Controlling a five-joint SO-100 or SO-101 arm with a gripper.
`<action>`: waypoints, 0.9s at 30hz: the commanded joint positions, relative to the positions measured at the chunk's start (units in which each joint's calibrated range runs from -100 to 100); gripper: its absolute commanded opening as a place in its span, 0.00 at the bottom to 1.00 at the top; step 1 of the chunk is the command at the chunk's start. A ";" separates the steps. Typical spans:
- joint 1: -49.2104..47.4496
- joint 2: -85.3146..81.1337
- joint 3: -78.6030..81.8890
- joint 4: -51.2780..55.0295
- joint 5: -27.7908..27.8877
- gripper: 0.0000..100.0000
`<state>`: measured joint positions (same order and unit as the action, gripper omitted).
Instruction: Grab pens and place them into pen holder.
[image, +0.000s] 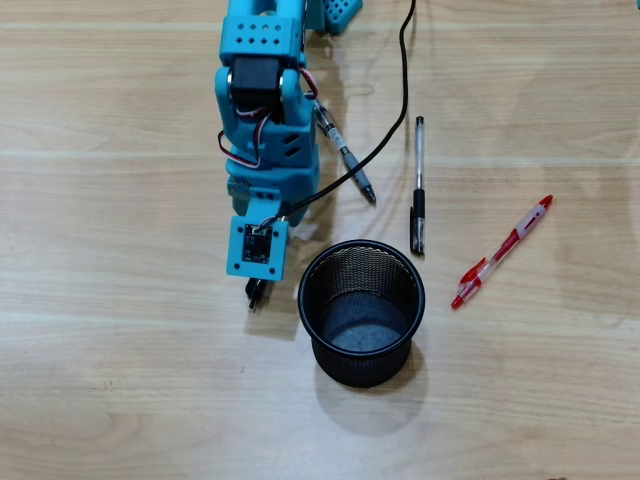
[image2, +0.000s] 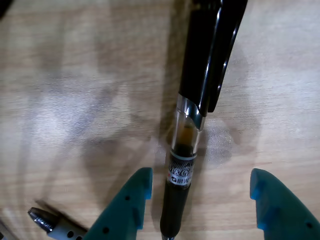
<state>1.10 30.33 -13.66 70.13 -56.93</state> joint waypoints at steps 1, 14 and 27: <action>0.14 0.79 -2.90 -0.75 -0.24 0.23; 0.23 3.77 0.09 -7.67 -0.19 0.23; 1.33 3.00 0.09 -7.31 -0.03 0.02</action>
<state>2.14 34.24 -13.84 62.62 -56.93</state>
